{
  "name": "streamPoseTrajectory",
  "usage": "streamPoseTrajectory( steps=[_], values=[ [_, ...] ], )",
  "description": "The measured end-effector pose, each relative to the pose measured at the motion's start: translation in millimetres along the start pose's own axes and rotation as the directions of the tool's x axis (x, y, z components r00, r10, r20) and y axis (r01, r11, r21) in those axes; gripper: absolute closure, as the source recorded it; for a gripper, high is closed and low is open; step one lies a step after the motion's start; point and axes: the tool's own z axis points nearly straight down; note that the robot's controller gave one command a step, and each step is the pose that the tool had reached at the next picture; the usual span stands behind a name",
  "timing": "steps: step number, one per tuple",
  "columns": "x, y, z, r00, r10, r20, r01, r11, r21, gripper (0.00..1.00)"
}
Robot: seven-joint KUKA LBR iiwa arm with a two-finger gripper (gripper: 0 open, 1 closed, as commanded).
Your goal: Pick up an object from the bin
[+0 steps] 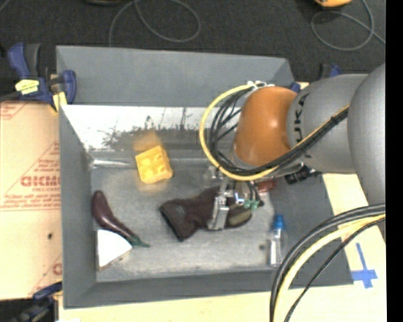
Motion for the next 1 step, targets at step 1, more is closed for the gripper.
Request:
streamPoseTrajectory(
  steps=[1],
  values=[
    [10.1, 6.6, -5.8, 0.976, -0.217, 0.007, 0.217, 0.976, 0.002, 0.00]
  ],
)
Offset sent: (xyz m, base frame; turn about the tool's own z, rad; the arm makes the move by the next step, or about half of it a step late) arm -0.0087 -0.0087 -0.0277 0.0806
